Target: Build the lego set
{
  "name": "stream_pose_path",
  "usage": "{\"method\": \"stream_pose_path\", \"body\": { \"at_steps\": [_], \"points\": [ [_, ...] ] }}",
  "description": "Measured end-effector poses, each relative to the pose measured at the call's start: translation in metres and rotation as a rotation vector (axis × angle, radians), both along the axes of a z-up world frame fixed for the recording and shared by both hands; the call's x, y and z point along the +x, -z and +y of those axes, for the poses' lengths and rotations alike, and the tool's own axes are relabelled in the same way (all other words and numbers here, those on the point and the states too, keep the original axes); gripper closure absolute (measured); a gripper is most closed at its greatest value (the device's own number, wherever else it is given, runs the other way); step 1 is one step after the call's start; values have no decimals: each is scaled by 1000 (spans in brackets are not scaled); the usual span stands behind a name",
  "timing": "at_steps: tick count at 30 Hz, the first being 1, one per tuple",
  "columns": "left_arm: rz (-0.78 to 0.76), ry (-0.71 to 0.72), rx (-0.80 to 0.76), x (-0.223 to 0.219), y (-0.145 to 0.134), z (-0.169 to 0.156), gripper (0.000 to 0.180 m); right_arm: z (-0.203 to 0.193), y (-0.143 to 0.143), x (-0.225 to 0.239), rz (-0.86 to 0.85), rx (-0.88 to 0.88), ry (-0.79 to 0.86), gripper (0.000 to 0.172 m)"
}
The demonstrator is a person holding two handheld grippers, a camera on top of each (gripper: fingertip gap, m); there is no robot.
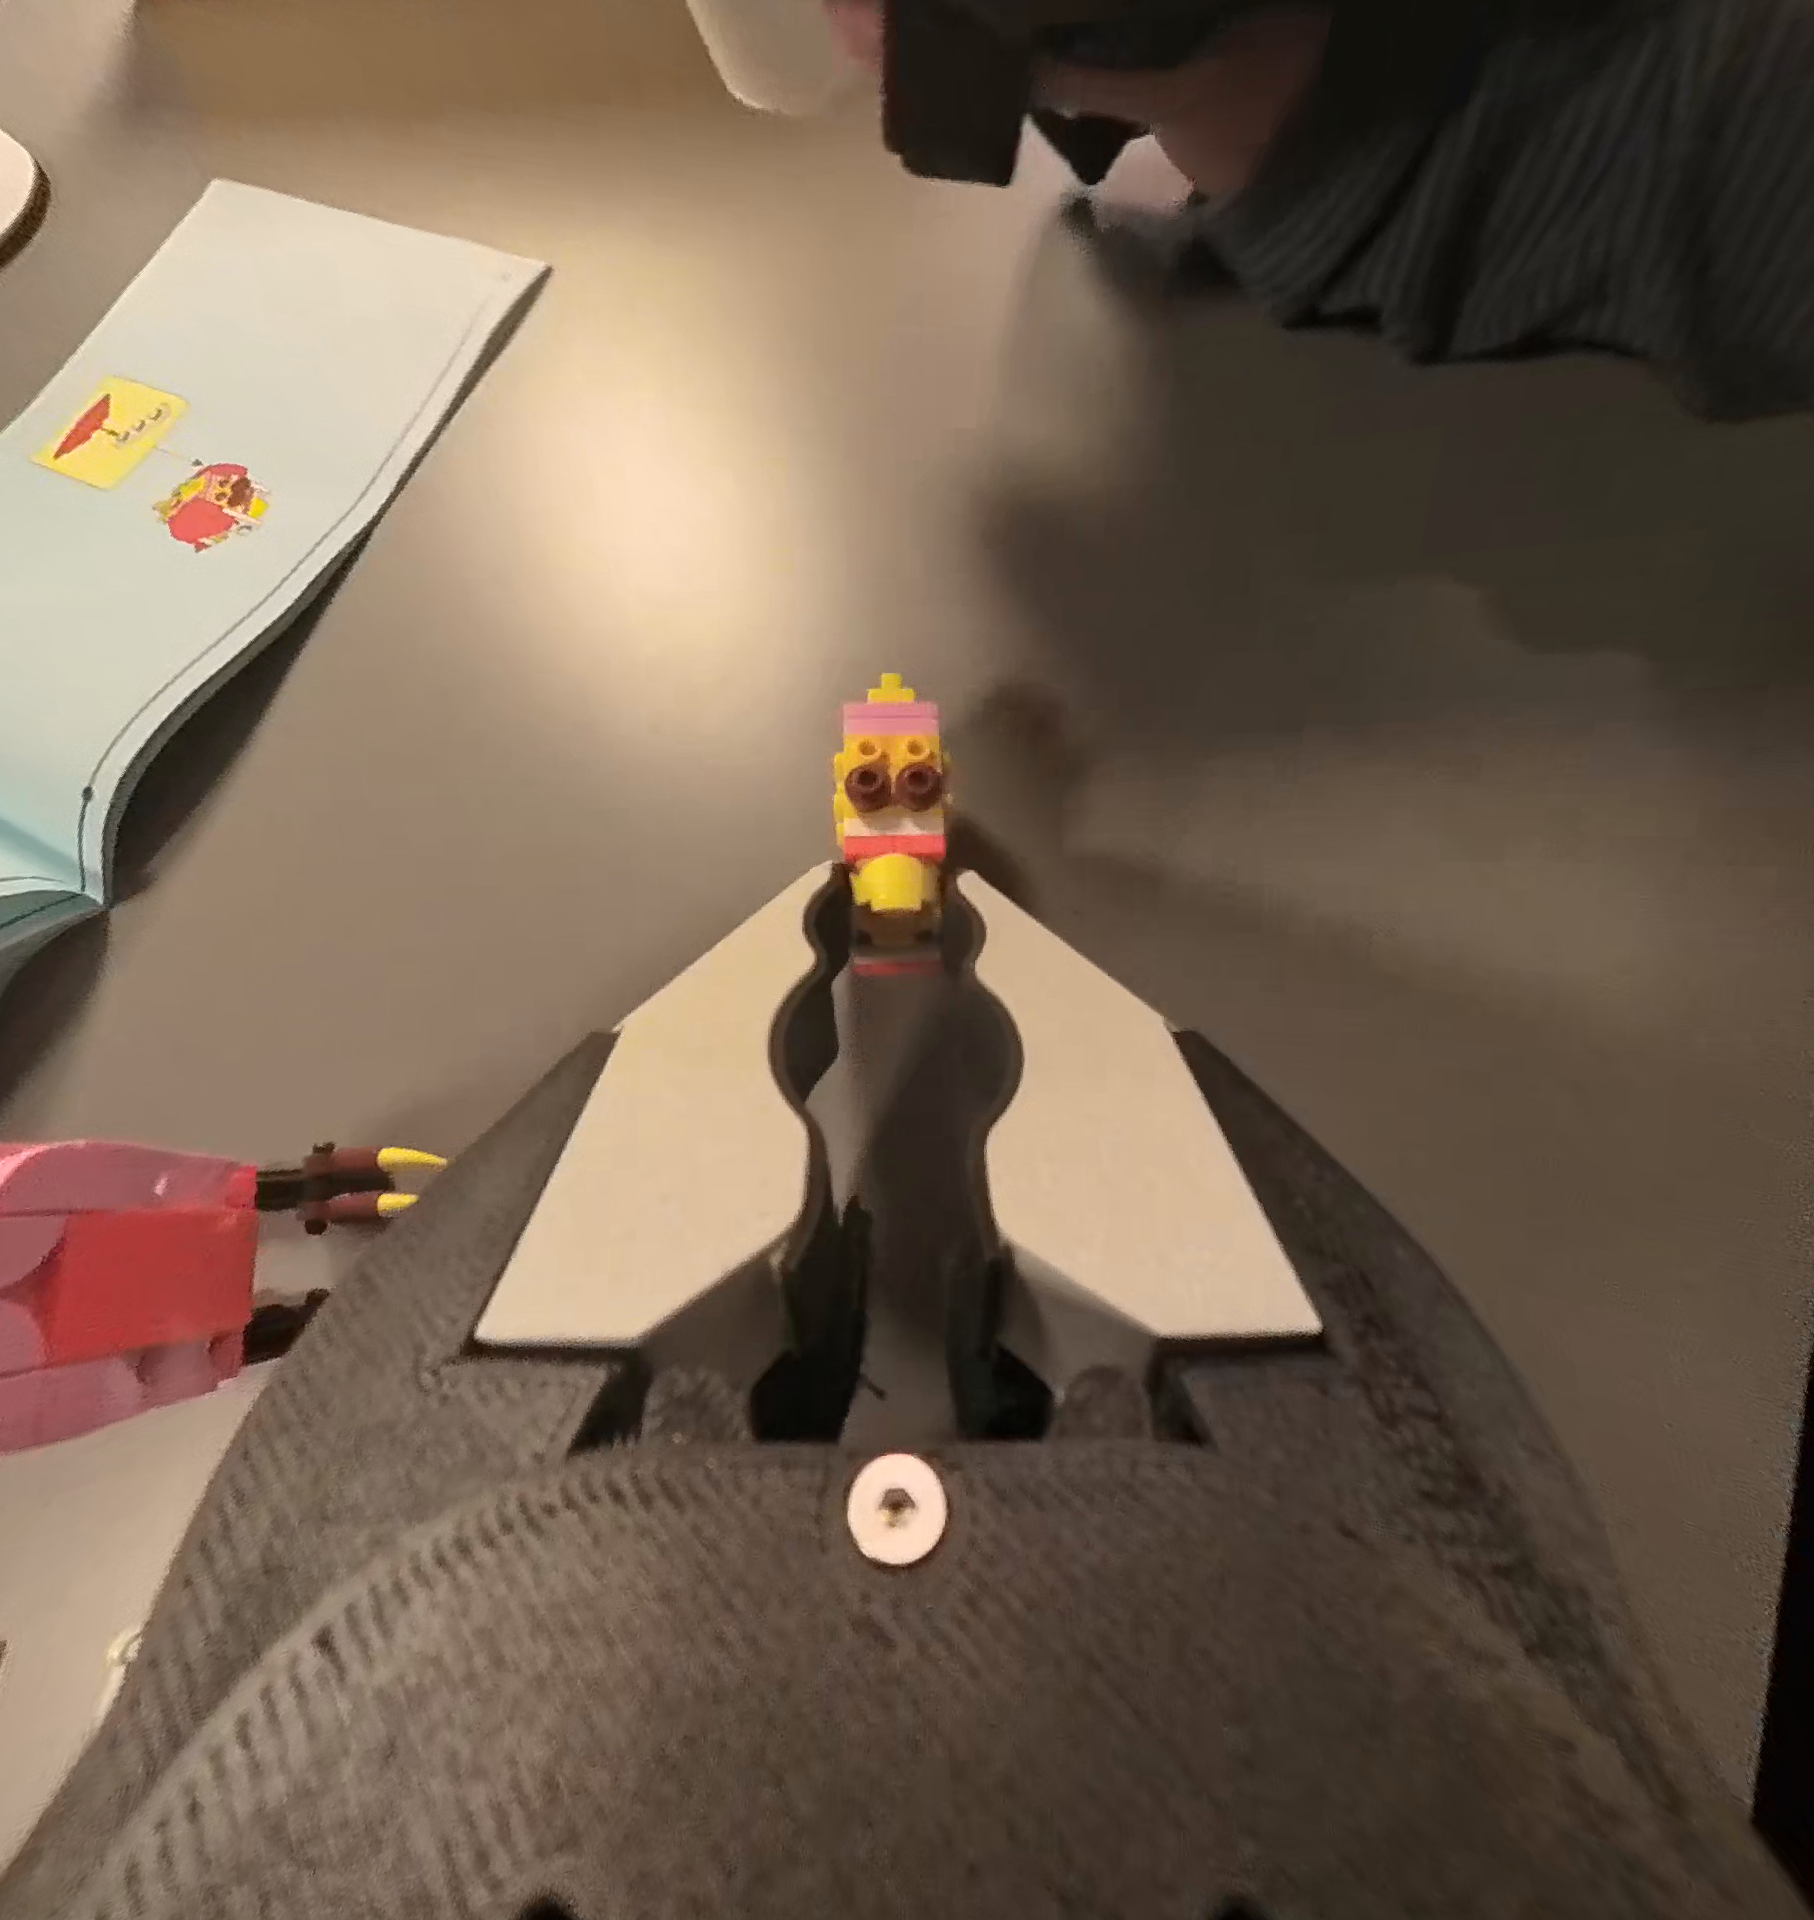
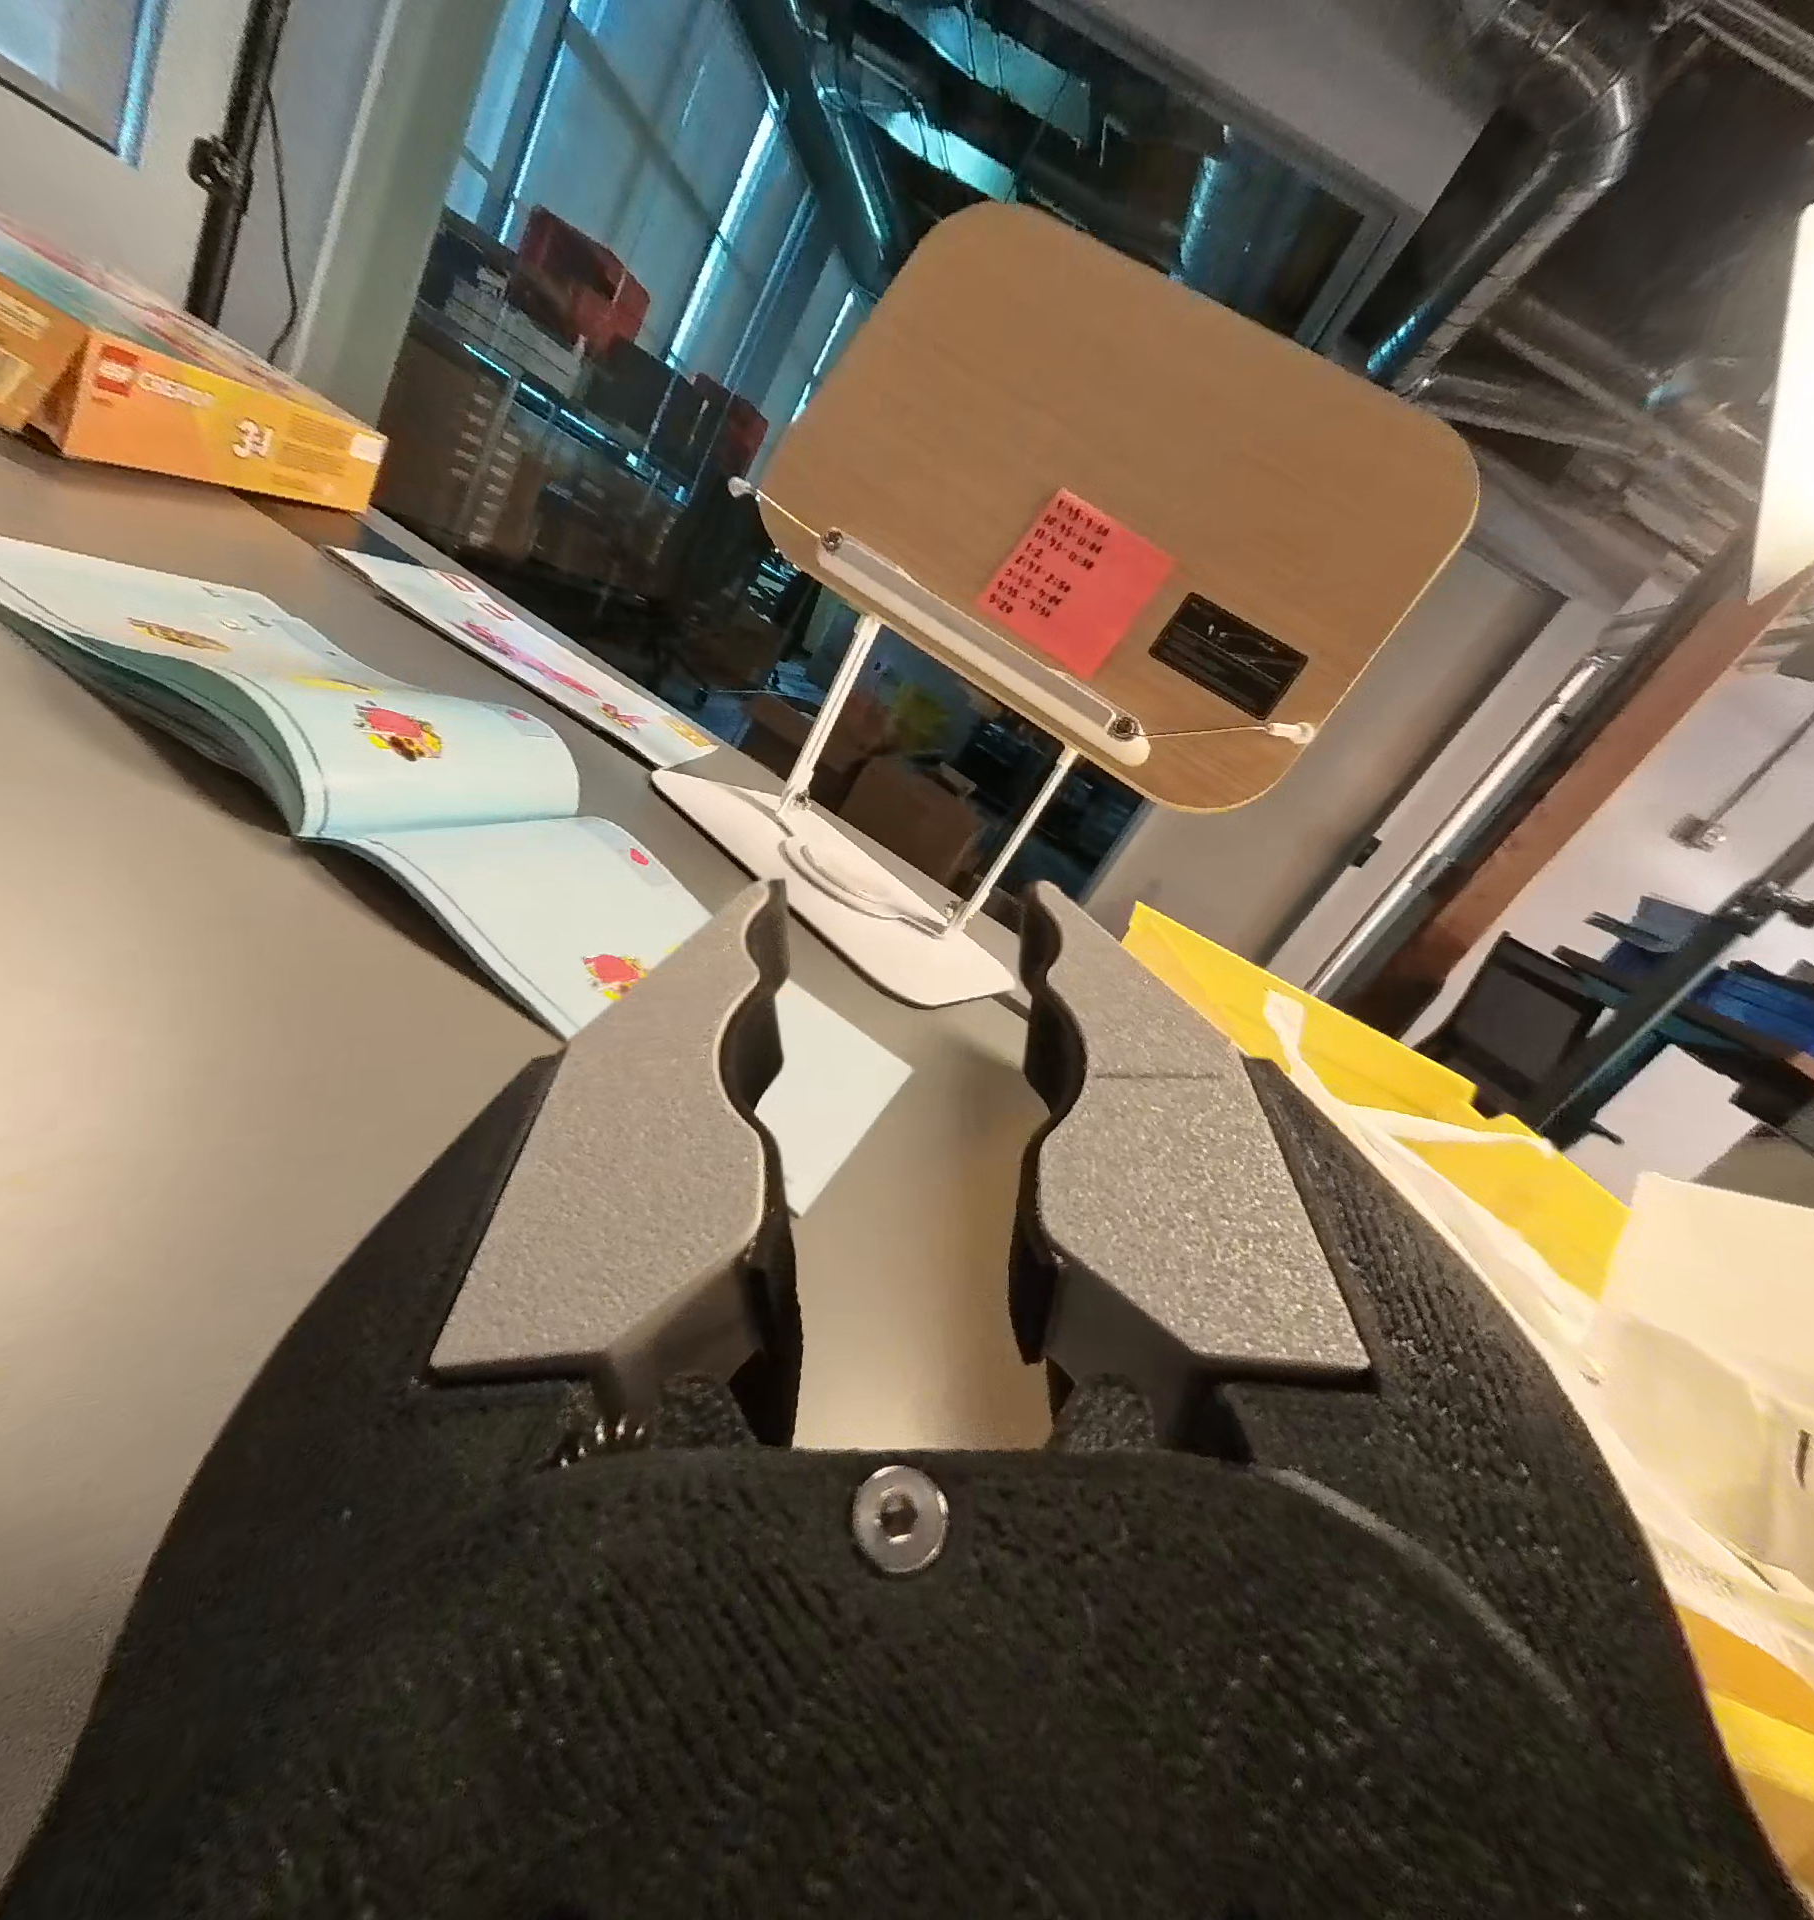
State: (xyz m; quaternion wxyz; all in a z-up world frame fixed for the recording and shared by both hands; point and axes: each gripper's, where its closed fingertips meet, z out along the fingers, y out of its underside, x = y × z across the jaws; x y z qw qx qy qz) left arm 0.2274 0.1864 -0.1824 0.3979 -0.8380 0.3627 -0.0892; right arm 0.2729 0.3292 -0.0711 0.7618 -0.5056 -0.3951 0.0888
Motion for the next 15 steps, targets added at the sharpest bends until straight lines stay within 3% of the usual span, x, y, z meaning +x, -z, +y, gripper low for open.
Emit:
{"method": "stream_pose_path", "body": {
  "at_steps": [6,15],
  "points": [
    [-27,-5,-8,1,0,1,165,16,2,-10,-21,4,27,130],
    [-72,-20,-24,2,0,0,146,42,-3,-11,-1,31,99,133]
  ]
}}
